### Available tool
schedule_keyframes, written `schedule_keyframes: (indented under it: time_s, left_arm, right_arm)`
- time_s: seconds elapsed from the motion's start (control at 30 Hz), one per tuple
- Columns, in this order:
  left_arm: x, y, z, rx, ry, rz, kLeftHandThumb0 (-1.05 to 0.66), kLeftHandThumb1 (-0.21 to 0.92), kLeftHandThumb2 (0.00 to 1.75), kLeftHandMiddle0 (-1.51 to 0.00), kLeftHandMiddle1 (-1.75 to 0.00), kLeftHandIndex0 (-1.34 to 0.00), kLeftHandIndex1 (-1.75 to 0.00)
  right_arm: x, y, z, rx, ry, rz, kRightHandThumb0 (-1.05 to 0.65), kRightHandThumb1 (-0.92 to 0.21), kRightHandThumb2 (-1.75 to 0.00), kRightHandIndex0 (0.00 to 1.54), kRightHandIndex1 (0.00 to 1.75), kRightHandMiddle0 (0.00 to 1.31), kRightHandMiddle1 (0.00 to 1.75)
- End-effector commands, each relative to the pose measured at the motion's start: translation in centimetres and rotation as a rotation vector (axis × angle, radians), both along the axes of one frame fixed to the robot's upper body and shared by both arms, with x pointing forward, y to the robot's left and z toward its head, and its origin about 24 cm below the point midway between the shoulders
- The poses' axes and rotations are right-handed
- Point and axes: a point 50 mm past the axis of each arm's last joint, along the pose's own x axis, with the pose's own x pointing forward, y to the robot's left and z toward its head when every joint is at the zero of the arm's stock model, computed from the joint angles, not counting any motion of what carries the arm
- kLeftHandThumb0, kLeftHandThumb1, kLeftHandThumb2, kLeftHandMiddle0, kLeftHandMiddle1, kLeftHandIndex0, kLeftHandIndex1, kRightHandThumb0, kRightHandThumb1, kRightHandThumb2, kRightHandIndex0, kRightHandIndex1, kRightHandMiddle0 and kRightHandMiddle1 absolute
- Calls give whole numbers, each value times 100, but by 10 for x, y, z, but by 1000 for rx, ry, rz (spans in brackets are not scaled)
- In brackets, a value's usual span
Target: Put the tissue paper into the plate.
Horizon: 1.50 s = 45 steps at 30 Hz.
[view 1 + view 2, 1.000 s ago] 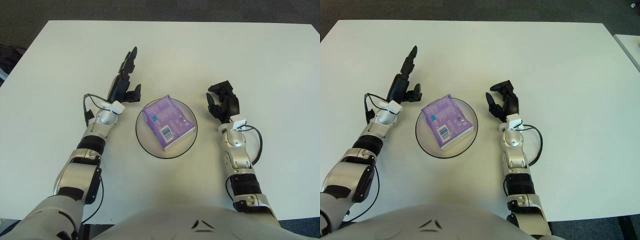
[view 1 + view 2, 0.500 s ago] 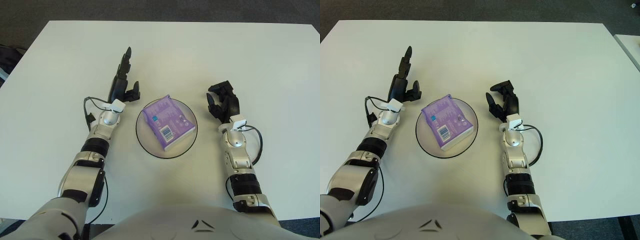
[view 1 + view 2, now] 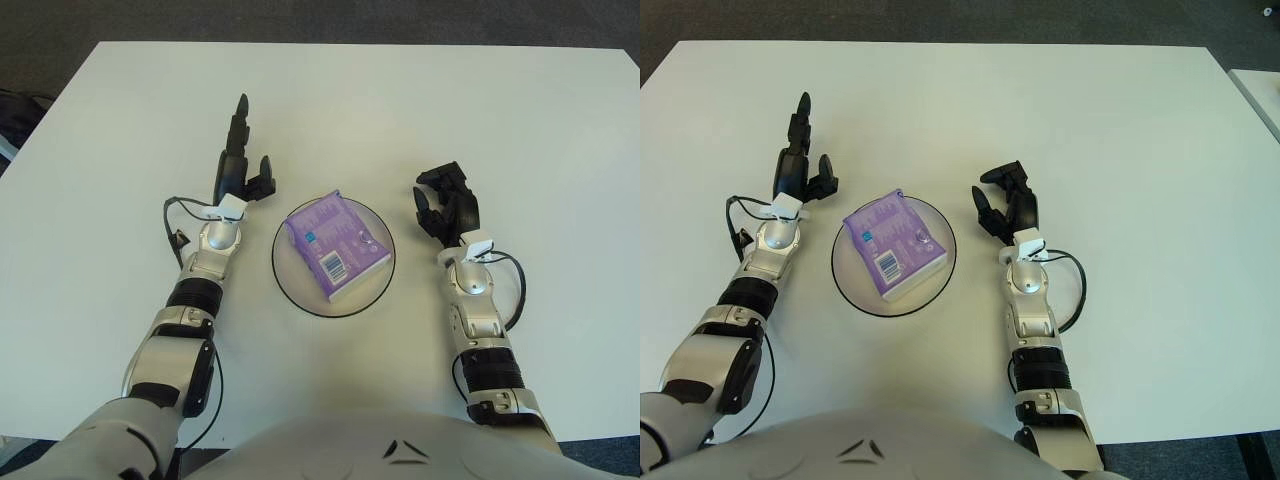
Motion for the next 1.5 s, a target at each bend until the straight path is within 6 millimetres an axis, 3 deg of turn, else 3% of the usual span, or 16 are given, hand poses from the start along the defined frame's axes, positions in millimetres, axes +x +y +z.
schedule_keyframes:
  time_s: [0.0,0.4,0.67,1.47]
  left_arm:
    - [-8,2,-19,-50,76,32,-85,92,100,-3,-1,-1,-17]
    - [-13,5,-33,-141,189,1,-80,92,103,-18,-5,0,-45]
    - [-20,12,-44,-114,282,-25,-79,92,104,-26,-6,0,-62]
    - [-38,16,-69,-109,403,19,-78,92,101,-27,-4,0,-67]
  right_arm:
    - [-26,-11,-57,7,289,-41,-35,-92,-40,50,101,32,162]
    - [-26,-15,-57,-5,288,-46,-35,-92,-40,51,102,32,161]
    - [-26,-16,-56,-9,285,-42,-35,-92,-40,53,102,32,161]
    - [-28,-19,-56,-15,284,-45,-35,-92,-40,52,102,32,161]
